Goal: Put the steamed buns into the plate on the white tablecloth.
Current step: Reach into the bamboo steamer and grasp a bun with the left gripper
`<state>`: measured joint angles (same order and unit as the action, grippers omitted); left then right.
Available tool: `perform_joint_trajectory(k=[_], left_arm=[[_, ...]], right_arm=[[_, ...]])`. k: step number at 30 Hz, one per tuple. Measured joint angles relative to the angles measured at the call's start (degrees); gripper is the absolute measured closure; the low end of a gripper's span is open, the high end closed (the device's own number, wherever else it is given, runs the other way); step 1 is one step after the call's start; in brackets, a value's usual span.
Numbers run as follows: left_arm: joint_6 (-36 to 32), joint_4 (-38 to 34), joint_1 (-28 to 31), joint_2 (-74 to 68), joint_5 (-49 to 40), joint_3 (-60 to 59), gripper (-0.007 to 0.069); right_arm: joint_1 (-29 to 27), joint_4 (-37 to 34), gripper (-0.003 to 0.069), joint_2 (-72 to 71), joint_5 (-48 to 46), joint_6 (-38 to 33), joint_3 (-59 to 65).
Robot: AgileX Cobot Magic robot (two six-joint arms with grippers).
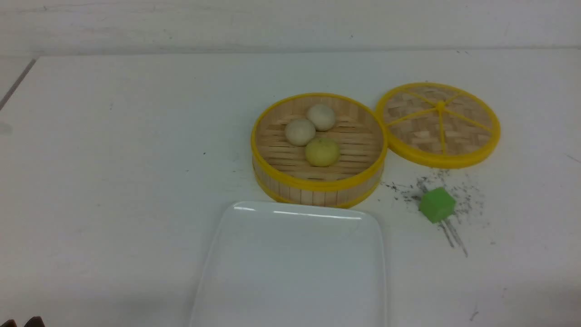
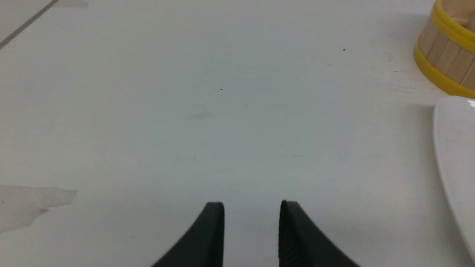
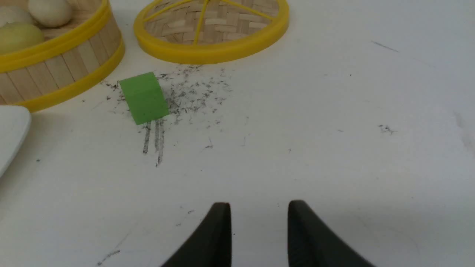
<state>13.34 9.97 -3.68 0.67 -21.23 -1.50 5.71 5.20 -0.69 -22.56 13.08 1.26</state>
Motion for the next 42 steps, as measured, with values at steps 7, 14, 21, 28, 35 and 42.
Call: perform_joint_trajectory(k=[7,14,21,28,35,42], left_arm=[[0.0,0.0,0.0,0.0,0.0,0.0,0.0384],[0.0,0.0,0.0,0.0,0.0,0.0,0.0384],[0.0,0.0,0.0,0.0,0.0,0.0,0.0384],[0.0,0.0,0.0,0.0,0.0,0.0,0.0384],[0.0,0.0,0.0,0.0,0.0,0.0,0.0384],[21.9,-26.4,0.0,0.0,-0.1,0.0,0.0384]], right_arm=[[0.0,0.0,0.0419,0.0,0.0,0.0,0.0],[0.0,0.0,0.0419,0.0,0.0,0.0,0.0],[0.0,0.0,0.0419,0.0,0.0,0.0,0.0],[0.0,0.0,0.0419,0.0,0.0,0.0,0.0],[0.0,0.0,0.0419,0.0,0.0,0.0,0.0],[0.0,-5.7,0.0419,0.0,2.4,10.4,0.2]])
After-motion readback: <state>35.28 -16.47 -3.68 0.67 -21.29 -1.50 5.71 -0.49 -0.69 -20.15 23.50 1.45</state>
